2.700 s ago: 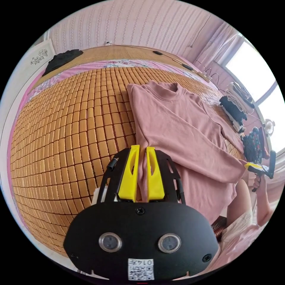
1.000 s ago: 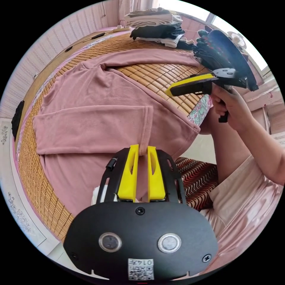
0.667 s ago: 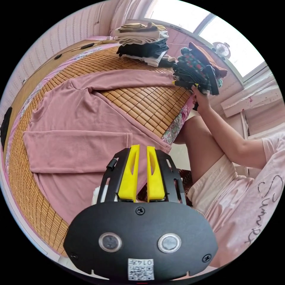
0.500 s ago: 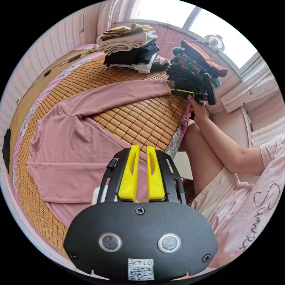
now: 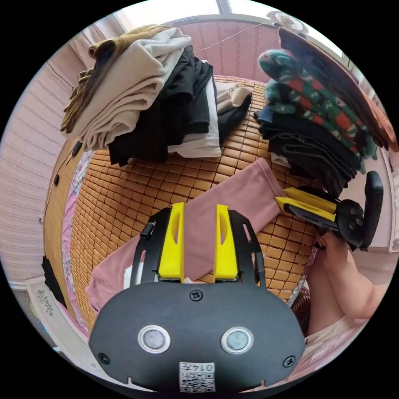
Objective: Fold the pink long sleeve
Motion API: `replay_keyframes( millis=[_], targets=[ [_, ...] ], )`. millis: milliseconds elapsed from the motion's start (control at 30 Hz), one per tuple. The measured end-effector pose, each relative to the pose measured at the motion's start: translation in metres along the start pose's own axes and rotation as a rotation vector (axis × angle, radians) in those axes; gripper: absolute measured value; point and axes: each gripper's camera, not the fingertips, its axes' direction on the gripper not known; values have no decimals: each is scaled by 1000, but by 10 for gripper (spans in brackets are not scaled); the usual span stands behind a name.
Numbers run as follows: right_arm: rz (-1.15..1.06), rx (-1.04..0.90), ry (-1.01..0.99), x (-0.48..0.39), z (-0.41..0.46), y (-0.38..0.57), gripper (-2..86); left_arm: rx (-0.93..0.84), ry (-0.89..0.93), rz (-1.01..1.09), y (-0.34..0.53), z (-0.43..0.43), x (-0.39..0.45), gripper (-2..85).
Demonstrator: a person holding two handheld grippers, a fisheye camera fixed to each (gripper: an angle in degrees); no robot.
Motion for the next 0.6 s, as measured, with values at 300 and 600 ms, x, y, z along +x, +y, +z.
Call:
replay_keyframes(
  millis=[300,600],
  targets=[
    [-5,-6,1,11,0,-4,58,-125,-62,146,-59,30,47,67],
    [-7,2,19,17,0,-8,60,-147,-121,189,-78,25,73,46]
  ],
)
